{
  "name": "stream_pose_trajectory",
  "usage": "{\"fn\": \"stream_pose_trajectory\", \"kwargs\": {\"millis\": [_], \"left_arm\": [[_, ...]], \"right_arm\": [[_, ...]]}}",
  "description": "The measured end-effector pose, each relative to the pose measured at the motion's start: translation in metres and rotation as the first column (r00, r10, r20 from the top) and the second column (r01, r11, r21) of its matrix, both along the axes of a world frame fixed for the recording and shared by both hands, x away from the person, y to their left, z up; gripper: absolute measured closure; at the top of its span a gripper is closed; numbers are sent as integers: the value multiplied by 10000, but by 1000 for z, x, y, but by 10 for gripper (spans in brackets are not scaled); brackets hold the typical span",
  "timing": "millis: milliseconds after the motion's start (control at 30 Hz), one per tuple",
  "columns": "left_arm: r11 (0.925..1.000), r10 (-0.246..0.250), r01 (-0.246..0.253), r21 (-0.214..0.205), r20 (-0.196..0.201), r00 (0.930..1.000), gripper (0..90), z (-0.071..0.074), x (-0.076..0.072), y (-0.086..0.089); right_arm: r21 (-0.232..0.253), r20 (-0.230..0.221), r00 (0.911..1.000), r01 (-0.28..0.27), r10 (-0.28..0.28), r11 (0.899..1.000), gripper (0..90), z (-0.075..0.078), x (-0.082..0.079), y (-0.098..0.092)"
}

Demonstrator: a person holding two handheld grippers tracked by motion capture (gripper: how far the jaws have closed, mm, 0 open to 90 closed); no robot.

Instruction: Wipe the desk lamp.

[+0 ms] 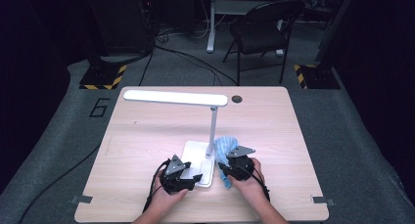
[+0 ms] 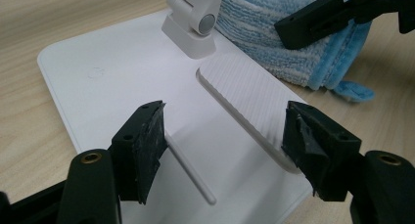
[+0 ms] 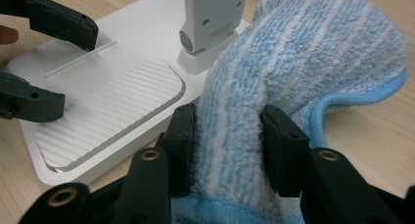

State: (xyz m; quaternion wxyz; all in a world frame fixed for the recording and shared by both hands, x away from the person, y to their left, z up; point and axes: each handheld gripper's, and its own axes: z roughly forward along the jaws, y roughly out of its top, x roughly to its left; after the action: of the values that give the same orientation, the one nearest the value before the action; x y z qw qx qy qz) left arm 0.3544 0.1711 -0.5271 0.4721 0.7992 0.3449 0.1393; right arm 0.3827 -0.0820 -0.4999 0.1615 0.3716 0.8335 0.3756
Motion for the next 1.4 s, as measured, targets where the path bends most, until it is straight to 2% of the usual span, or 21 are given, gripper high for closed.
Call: {"fn": "stream_pose_trajectory", "kwargs": {"millis": [100,133,333,367,433,600,633,667,1033,1233,1367,1400], "left_arm": [[10000,-1,1,2,-2,10000,321,0,0,0],[10000,0,0,1,-2,10000,321,0,0,0],[10000,-3,3,11,0,10000,321,0,0,0],[10000,-6,6,13,1,10000,321,0,0,0],[10000,-4,4,12,1,10000,321,0,0,0],[10000,-1,1,6,0,10000,321,0,0,0],[10000,-4,4,10,0,10000,321,0,0,0],[10000,-6,6,11,1,10000,321,0,0,0],[10000,-9,9,21,4,10000,321,0,0,0],[10000,-5,5,13,1,10000,321,0,0,0],[10000,-5,5,6,-6,10000,321,0,0,0],[10000,-3,3,6,-4,10000,321,0,0,0]], "right_arm": [[317,-286,9996,53,-44,9995,633,-2,0,3],[239,-192,9997,-133,137,9996,640,-2,0,4],[277,-197,9994,-266,271,9993,658,-5,-4,10],[412,-256,9996,-119,129,9991,659,-5,-5,11],[614,-413,9989,-184,209,9979,661,-6,-9,11],[697,-443,9986,-245,276,9973,662,-7,-14,11],[735,-583,9981,-175,218,9971,663,-7,-16,12],[716,-464,9983,-313,347,9969,663,-7,-16,11],[1051,-696,9947,-675,751,9922,662,-8,-45,11],[1054,-754,9918,-946,1028,9899,657,-8,-61,12],[1034,-630,9925,-979,1048,9898,657,-9,-65,12],[1045,-734,9910,-1038,1117,9891,657,-8,-64,11]]}}
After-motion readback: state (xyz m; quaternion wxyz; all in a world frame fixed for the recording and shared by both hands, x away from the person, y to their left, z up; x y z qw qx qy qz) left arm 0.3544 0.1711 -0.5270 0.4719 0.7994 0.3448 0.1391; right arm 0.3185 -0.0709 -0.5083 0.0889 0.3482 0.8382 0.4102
